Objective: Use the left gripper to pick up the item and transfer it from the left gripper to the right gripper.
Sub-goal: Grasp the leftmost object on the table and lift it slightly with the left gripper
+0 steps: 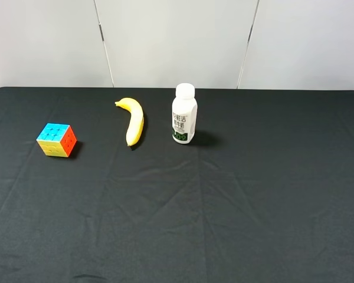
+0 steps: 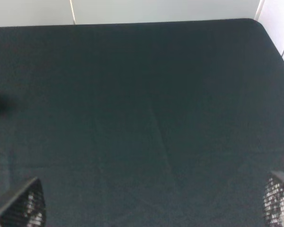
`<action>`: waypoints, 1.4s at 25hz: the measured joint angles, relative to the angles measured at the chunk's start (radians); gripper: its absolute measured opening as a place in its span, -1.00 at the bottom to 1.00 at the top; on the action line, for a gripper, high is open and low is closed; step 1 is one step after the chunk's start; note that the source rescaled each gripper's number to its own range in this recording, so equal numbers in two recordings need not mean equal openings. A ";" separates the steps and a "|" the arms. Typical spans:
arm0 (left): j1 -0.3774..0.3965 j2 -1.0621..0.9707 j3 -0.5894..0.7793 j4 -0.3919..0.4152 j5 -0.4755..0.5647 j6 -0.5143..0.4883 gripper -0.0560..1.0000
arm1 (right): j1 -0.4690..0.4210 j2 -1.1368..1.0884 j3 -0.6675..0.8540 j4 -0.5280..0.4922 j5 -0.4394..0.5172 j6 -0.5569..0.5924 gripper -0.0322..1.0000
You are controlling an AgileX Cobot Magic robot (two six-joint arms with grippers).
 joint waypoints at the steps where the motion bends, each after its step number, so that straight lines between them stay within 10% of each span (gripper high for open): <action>1: 0.000 0.000 0.000 0.000 0.000 0.000 0.95 | 0.000 0.000 0.000 0.000 0.000 0.000 1.00; 35: 0.000 0.021 -0.036 -0.003 0.014 0.000 0.95 | 0.000 0.000 0.000 0.000 0.000 0.000 1.00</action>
